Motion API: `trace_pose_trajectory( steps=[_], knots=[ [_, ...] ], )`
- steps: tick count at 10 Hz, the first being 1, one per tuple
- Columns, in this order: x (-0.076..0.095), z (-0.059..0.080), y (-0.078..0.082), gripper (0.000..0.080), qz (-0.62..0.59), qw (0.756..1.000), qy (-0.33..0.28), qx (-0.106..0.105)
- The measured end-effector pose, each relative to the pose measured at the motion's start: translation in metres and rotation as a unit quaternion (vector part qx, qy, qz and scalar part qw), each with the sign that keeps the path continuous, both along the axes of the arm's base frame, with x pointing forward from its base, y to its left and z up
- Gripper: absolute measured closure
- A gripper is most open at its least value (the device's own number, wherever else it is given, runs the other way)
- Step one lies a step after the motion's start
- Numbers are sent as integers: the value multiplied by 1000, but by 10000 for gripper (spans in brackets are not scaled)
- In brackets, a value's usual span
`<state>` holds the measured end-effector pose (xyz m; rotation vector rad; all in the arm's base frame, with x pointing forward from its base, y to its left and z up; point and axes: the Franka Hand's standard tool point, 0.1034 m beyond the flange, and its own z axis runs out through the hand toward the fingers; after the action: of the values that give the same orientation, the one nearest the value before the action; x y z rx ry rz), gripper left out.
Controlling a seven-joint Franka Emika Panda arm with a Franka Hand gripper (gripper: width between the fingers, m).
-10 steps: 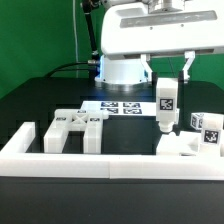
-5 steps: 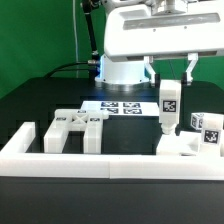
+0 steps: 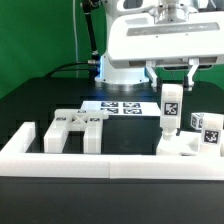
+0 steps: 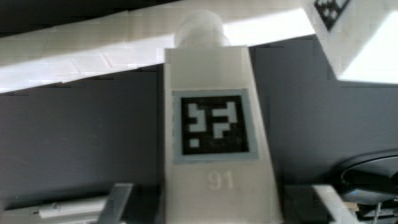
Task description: Assemble chair
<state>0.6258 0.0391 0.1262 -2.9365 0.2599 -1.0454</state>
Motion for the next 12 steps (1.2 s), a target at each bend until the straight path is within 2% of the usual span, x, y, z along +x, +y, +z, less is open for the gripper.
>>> trace_pose_trajectory(
  steps=[1, 6, 8, 12],
  knots=[
    [-3, -6, 0, 509, 6, 1000, 16, -3],
    [-13, -14, 1, 509, 17, 999, 25, -12],
    [-13, -13, -3, 509, 16, 999, 26, -13],
    [-14, -15, 1, 509, 21, 999, 27, -15]
  ],
)
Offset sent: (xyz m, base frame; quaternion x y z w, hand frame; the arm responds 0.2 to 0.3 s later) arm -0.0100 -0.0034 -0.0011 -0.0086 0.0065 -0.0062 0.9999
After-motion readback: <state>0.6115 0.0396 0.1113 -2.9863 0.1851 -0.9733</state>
